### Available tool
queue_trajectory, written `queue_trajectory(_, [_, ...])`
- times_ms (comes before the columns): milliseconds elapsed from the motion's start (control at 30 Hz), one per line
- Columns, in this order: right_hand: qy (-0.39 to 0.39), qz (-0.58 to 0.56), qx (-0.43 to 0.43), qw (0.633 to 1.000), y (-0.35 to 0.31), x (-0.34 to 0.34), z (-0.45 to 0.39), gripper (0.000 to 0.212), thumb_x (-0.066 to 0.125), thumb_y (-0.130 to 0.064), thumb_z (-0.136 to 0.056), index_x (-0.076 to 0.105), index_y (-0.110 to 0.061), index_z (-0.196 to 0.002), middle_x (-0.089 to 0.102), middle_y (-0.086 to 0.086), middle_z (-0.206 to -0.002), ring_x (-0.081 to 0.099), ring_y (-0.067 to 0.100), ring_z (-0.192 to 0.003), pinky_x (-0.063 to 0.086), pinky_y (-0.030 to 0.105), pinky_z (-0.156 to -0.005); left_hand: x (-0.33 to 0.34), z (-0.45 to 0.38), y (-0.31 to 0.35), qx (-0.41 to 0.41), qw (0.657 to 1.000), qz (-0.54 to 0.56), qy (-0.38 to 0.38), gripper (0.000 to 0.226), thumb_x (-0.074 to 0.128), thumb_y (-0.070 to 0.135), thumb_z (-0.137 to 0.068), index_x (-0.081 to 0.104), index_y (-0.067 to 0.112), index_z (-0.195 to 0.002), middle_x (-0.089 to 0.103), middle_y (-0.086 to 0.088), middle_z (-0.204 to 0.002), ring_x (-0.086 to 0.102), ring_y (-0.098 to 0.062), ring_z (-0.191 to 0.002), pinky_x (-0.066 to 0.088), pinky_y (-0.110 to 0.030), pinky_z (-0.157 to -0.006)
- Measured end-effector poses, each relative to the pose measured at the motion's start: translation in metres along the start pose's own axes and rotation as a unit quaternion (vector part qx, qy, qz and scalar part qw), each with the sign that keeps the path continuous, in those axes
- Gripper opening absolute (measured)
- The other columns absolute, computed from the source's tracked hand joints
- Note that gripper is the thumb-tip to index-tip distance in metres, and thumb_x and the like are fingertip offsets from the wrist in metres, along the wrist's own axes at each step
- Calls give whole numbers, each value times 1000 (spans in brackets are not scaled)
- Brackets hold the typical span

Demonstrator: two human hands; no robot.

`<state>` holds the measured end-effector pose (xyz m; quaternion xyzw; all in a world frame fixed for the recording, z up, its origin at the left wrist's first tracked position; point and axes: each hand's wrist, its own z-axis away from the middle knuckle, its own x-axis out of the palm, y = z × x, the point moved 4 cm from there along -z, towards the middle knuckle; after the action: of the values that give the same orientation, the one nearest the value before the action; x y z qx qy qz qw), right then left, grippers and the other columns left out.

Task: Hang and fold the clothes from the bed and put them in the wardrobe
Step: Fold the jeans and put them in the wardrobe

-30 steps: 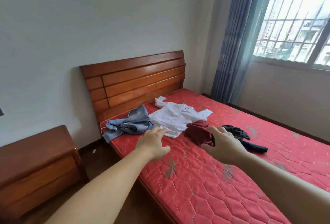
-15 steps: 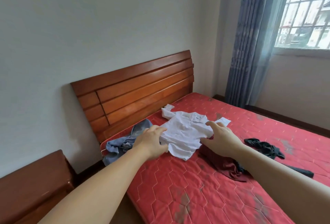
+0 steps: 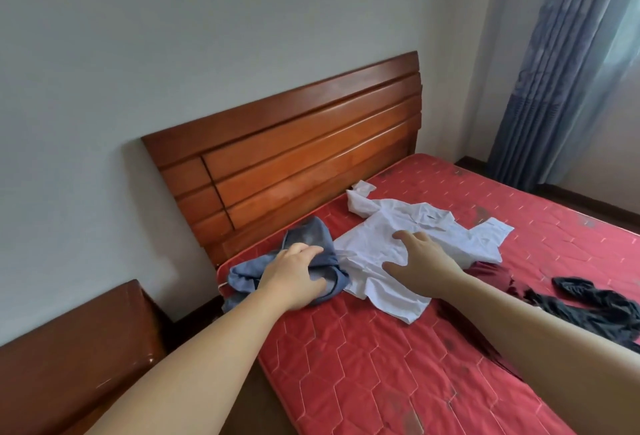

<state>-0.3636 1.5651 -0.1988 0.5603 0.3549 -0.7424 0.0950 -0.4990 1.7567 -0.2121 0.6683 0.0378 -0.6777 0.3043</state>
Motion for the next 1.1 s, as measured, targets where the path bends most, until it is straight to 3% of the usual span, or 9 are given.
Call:
queue_trajectory(333, [-73,25,49,996,-47,91,-177,67,56,-52,-88,32,-25,-145,39,5,-144,43,28,-129,44,43,-100,33,-165,-145,-37,996,34,-72,63,57,37,-83,40,31,-144,39,5,-148,36,-19,-136,37,-41,-108])
queue_trajectory(600, [-111,17,60,992,-63,123,-245,62,56,-46,-88,36,-23,-142,42,8,-139,48,33,-122,45,43,-96,34,-196,-190,-81,993,36,-77,60,58,36,-86,41,32,-144,39,6,-148,37,-18,-136,40,-38,-103])
queue_trajectory(733, [-144,-4,49,988,-78,162,-273,60,58,-44,-85,40,-21,-138,44,8,-134,50,32,-118,46,43,-94,47,-201,-220,-100,991,13,-86,60,57,36,-86,41,32,-144,40,9,-147,41,-20,-131,39,-36,-94])
queue_trajectory(933, [-207,6,65,976,-86,256,-329,60,57,-45,-84,41,-20,-136,43,9,-136,46,33,-124,44,45,-97,111,-265,-281,-123,981,26,-148,61,58,35,-85,40,31,-143,41,3,-146,44,-25,-129,44,-42,-98])
queue_trajectory(1100, [-248,-6,147,958,-80,347,-388,59,60,-46,-86,44,-15,-134,46,11,-135,47,33,-124,43,41,-98,186,-335,-343,-152,967,66,-195,60,60,34,-86,41,26,-143,39,-3,-146,43,-28,-131,40,-45,-104])
